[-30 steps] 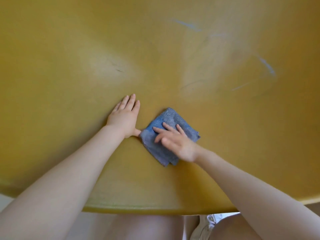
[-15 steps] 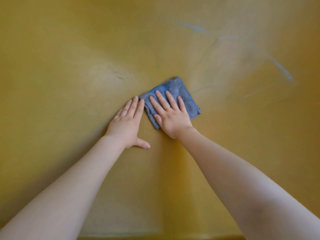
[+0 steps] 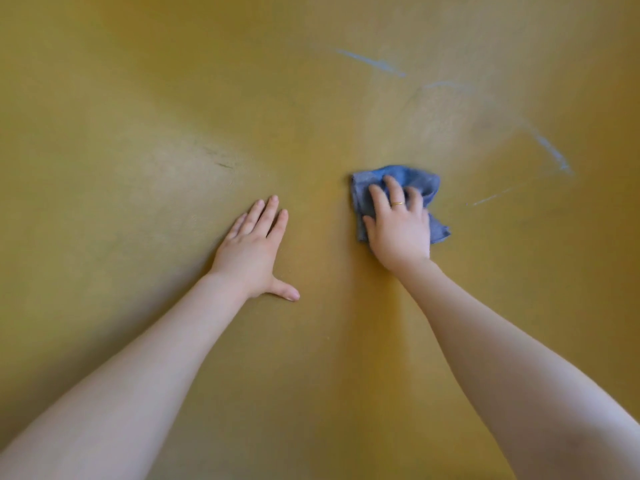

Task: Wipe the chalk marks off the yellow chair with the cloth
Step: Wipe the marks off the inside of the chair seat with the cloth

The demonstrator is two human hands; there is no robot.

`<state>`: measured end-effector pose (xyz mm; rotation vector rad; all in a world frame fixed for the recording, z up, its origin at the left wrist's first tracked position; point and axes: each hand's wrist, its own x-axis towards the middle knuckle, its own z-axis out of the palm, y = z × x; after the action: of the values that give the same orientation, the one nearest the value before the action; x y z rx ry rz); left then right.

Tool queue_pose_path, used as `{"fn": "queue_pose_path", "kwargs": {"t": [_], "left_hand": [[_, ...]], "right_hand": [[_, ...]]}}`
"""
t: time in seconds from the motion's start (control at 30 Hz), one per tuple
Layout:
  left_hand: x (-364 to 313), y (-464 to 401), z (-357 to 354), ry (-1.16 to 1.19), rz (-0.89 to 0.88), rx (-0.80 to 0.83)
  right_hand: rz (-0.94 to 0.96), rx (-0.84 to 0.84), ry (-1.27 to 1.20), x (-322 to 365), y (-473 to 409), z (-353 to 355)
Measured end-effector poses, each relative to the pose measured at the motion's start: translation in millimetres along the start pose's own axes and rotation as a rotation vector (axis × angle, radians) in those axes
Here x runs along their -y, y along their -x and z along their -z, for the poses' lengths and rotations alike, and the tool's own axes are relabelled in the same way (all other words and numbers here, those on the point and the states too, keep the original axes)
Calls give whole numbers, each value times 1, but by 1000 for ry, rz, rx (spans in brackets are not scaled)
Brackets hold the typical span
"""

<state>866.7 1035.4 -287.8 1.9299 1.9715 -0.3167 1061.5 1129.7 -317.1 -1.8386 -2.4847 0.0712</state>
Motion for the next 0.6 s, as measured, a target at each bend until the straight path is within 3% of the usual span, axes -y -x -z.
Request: {"fn": "queue_pose_path", "kwargs": {"t": [0.2, 0.33, 0.6], "left_hand": [[-2, 1, 3, 3, 5, -8], [-2, 3, 2, 0, 4, -10], [2, -2, -1, -2, -1, -7]], "right_hand": [[358, 43, -101, 60, 46, -17], [471, -57, 93, 53, 47, -19], [155, -23, 249, 1, -18, -1]]}}
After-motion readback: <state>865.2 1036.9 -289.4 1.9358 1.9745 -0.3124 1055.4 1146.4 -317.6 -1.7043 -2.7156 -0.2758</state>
